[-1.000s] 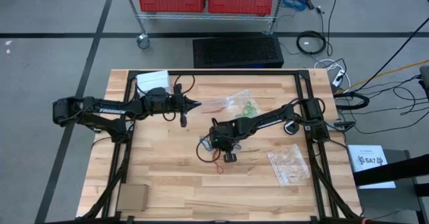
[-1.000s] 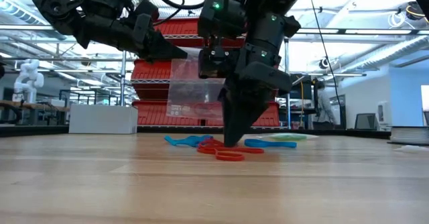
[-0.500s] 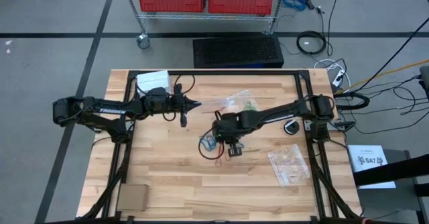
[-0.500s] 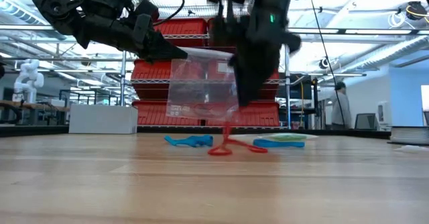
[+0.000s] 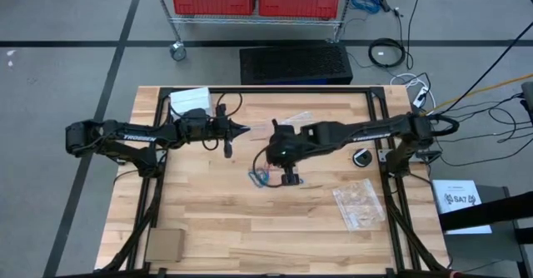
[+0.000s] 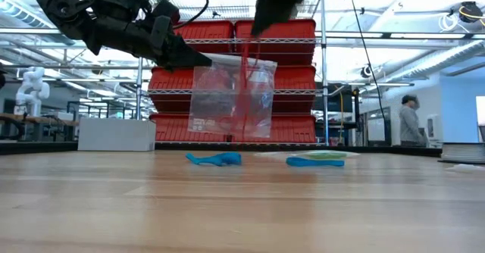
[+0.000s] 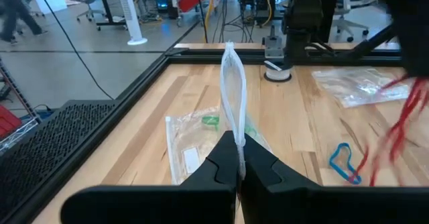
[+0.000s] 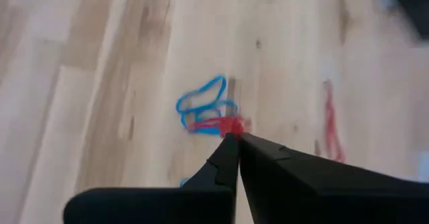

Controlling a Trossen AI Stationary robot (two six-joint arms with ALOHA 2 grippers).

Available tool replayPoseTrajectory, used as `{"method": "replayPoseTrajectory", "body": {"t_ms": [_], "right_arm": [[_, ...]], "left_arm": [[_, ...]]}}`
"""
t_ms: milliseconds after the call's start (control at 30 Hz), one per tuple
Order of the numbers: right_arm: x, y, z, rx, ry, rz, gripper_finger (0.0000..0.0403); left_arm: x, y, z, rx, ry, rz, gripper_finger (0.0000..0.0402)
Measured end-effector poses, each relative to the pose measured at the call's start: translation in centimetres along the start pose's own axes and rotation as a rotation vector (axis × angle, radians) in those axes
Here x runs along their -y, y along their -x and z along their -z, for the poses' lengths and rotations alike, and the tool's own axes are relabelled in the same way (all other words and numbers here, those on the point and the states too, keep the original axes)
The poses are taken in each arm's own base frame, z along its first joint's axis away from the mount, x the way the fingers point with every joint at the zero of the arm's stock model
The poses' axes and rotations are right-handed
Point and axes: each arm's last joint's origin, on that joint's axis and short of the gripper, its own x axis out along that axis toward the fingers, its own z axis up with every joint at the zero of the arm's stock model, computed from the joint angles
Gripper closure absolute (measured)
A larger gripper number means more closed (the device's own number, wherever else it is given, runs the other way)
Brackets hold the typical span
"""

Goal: Sort rubber bands
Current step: Put the red rubber band into the top left transparent zip lock bag

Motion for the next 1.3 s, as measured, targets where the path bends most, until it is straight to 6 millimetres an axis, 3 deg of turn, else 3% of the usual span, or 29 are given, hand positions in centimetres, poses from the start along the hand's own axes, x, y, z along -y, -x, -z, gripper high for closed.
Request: {"method": "replayPoseTrajectory", "body": {"t_ms": [300, 533, 833, 1000, 1133, 1300], "right_arm": [[0.2, 4.1, -2.1, 0.073, -0.002, -0.002, 0.0403], [0.1, 5.1, -2.1, 0.034, -0.053, -0.034, 0.0403], [-2.5, 2.7, -0.8, -0.047, -0.103, -0.279, 0.0403], [-3.8, 2.8, -0.8, -0.041, -0.084, -0.329, 0.0403], [-3.5, 2.4, -0.8, -0.049, -0.082, -0.271, 0.0403], [-1.9, -0.5, -0.6, -0.11, -0.044, -0.161, 0.0403]], "left_arm": [[0.0, 0.0, 0.0, 0.001, 0.0, -0.001, 0.04], [0.0, 0.0, 0.0, 0.0, -0.001, 0.0, 0.04], [0.0, 0.0, 0.0, -0.001, -0.001, 0.0, 0.04], [0.0, 0.0, 0.0, 0.0, -0.001, 0.0, 0.04], [0.0, 0.0, 0.0, 0.001, -0.001, 0.0, 0.04], [0.0, 0.0, 0.0, 0.001, -0.001, -0.001, 0.04]]}}
